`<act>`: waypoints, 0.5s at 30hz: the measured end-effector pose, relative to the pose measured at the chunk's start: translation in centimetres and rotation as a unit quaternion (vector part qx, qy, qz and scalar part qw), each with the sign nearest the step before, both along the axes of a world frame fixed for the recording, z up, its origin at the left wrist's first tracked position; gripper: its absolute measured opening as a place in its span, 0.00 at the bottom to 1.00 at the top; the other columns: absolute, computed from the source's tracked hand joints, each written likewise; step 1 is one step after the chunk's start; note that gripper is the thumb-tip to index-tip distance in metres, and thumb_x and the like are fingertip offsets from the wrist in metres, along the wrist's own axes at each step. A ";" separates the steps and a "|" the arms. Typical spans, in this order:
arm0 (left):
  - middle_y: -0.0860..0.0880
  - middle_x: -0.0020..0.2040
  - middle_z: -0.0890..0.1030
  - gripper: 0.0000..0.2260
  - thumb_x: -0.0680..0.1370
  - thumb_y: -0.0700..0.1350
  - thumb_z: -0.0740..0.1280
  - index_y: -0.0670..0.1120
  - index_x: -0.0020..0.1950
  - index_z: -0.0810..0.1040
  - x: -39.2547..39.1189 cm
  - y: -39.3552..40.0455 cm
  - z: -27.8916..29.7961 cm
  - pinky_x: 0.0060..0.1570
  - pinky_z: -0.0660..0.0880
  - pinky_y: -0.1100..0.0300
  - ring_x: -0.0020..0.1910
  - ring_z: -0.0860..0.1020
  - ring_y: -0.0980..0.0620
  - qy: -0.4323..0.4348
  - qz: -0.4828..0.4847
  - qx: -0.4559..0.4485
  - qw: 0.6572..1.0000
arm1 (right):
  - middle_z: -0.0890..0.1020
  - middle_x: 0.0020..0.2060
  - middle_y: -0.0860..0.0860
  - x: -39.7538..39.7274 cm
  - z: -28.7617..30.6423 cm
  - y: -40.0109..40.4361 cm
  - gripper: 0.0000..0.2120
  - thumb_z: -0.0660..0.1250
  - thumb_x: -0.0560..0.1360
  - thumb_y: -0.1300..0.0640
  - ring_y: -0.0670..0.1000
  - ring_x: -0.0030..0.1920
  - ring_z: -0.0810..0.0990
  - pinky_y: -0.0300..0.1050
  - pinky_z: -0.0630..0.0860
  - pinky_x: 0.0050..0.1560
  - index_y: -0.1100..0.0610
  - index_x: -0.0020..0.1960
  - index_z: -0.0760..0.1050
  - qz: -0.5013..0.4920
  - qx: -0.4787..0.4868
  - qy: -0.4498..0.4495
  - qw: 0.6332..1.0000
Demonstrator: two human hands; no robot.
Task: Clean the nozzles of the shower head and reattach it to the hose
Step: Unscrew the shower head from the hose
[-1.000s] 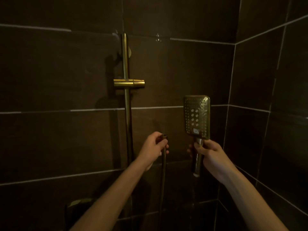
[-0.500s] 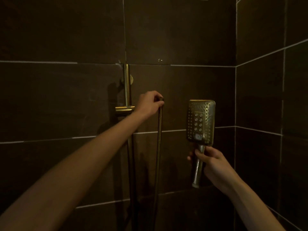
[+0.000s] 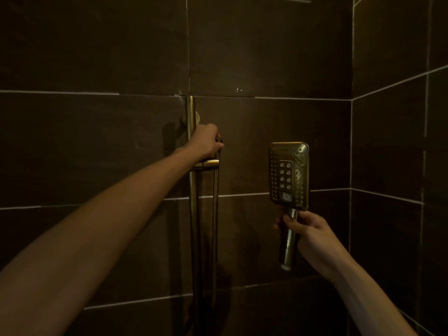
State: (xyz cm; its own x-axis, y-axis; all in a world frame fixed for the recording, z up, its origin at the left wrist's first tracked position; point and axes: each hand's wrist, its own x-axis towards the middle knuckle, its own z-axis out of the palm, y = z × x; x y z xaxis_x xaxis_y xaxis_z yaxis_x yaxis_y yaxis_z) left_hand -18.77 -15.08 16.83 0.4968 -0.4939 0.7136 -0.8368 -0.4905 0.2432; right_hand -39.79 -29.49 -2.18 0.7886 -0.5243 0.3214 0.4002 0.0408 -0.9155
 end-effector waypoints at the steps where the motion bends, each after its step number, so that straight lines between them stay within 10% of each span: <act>1: 0.41 0.58 0.80 0.13 0.78 0.40 0.68 0.40 0.62 0.77 0.1 -0.1 0.0 0.56 0.77 0.54 0.59 0.79 0.44 0.001 0.008 0.015 1.000 | 0.81 0.53 0.59 0.0 0.1 0.1 0.11 0.63 0.78 0.64 0.56 0.55 0.81 0.50 0.76 0.56 0.61 0.59 0.77 0.003 0.000 -0.003 1.000; 15: 0.43 0.46 0.79 0.10 0.81 0.46 0.64 0.41 0.50 0.80 -0.1 1.3 -1.7 0.46 0.77 0.53 0.42 0.78 0.49 -0.106 0.070 0.138 0.982 | 0.83 0.46 0.56 -0.3 0.1 -0.2 0.16 0.65 0.75 0.61 0.54 0.48 0.84 0.51 0.80 0.51 0.60 0.63 0.76 0.065 0.048 -0.049 0.996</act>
State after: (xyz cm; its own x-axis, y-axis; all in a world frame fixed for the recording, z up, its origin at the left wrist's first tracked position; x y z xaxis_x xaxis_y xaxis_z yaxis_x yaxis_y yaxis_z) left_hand -18.84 -13.76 15.14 0.4290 -0.6207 0.6563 -0.7740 -0.6271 -0.0872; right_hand -40.11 -29.68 -2.10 0.8188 -0.4529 0.3526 0.4728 0.1839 -0.8618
